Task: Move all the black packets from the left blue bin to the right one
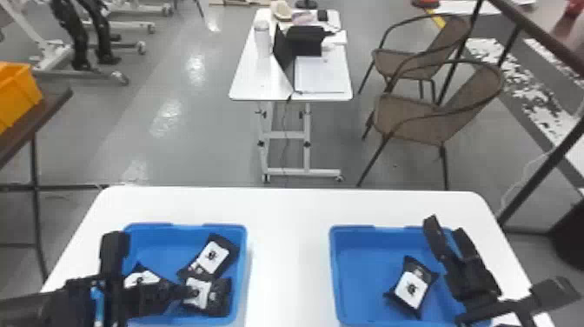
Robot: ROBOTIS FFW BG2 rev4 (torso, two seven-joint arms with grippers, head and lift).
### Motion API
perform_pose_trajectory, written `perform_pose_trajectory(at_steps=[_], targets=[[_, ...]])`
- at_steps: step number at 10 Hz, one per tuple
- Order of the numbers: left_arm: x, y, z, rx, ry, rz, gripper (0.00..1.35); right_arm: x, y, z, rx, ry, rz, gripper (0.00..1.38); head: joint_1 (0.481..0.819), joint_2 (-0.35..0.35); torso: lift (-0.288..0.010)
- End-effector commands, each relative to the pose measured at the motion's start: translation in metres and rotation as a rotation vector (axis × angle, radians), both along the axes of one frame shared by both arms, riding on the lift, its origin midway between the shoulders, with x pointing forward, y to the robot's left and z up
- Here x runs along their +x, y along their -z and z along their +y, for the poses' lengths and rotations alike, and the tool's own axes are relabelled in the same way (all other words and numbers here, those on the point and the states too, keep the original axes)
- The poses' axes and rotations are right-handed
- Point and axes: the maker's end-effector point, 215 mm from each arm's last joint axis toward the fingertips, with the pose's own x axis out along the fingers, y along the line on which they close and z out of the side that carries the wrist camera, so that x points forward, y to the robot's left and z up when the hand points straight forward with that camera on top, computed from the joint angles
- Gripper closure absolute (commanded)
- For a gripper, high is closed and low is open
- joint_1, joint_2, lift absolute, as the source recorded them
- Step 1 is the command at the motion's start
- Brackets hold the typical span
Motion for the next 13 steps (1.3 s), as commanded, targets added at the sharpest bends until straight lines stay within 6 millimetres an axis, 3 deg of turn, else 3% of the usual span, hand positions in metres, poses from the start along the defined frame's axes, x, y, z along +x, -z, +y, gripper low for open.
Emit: perform_pose_trajectory(at_steps=[1, 2, 4, 7, 10, 13], targets=[[0.004, 0.000, 0.004, 0.020, 0.003, -0.032, 1.22, 0.000, 0.002, 0.004, 0.007, -0.006, 0.004, 0.12, 0.695, 0.012, 0.000], [0.003, 0.002, 0.003, 0.015, -0.007, -0.035, 1.22, 0.000, 0.003, 0.006, 0.009, -0.010, 0.007, 0.12, 0.695, 0.015, 0.000], [0.008, -0.013, -0.008, -0.031, 0.007, -0.079, 1.22, 0.000, 0.003, 0.008, 0.012, -0.015, 0.007, 0.12, 0.695, 0.019, 0.000], [0.019, -0.067, -0.038, -0.165, 0.022, -0.213, 1.22, 0.001, 0.000, 0.012, 0.013, -0.024, -0.002, 0.12, 0.695, 0.002, 0.000], [0.007, -0.100, -0.055, -0.244, 0.008, -0.274, 1.22, 0.002, -0.003, 0.020, 0.021, -0.043, -0.009, 0.12, 0.695, -0.022, 0.000], [0.053, -0.150, -0.103, -0.325, 0.137, -0.531, 1.22, 0.012, -0.016, 0.054, 0.070, -0.120, -0.040, 0.12, 0.695, -0.036, 0.000]])
